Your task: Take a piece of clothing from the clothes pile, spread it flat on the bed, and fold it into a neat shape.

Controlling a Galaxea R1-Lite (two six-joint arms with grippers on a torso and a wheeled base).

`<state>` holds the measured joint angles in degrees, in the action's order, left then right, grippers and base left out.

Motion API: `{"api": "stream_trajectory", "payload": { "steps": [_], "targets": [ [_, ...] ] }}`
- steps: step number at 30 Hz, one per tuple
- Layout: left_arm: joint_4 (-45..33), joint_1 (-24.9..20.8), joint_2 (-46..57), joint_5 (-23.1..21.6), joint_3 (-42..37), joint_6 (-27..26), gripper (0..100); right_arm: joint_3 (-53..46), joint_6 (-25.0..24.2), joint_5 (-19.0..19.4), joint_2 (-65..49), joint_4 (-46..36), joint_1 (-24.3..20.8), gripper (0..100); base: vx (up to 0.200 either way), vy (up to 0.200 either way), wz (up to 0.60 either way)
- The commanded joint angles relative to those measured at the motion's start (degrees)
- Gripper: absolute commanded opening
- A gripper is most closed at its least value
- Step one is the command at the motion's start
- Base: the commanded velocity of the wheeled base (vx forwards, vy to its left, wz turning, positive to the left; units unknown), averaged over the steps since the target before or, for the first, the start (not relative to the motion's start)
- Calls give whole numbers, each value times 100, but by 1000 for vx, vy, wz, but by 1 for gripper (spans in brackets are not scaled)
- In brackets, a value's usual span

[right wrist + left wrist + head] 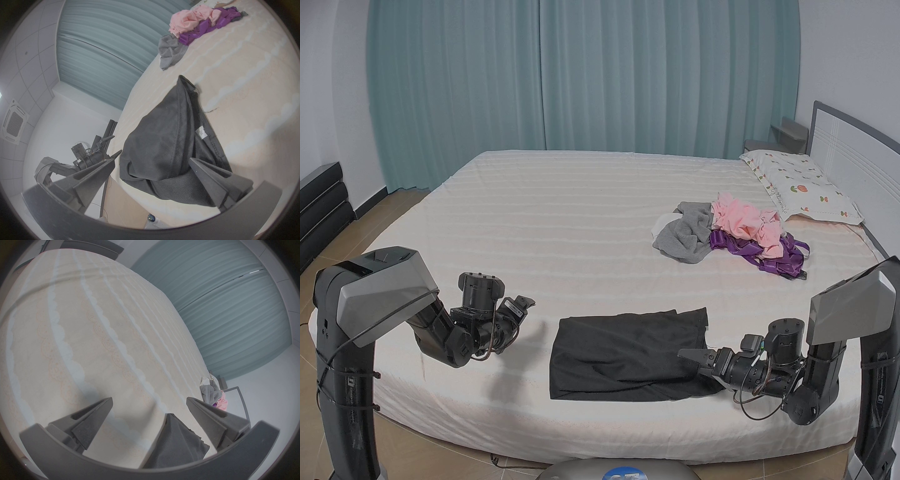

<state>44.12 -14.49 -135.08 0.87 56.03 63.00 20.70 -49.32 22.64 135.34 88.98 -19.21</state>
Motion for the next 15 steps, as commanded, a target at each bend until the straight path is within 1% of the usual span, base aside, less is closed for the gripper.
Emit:
{"api": "stream_trajectory", "payload": {
  "steps": [1, 3, 4, 12, 15],
  "targets": [
    [9, -1, -9, 1, 5, 2, 100, 92, 10, 4, 353, 58, -21, 100, 0, 0, 0],
    [0, -1, -9, 1, 5, 2, 100, 154, 10, -5, 388, 58, -30, 100, 0, 0, 0],
    [9, -1, -9, 1, 5, 2, 100, 189, 10, -5, 405, 58, -30, 0, 0, 0, 0],
    [0, -1, -9, 1, 5, 2, 100, 162, 28, -23, 423, 58, -30, 0, 0, 0, 0],
    [9, -1, -9, 1, 5, 2, 100, -22, 90, -23, 186, 58, -12, 0, 0, 0, 0]
  ]
}}
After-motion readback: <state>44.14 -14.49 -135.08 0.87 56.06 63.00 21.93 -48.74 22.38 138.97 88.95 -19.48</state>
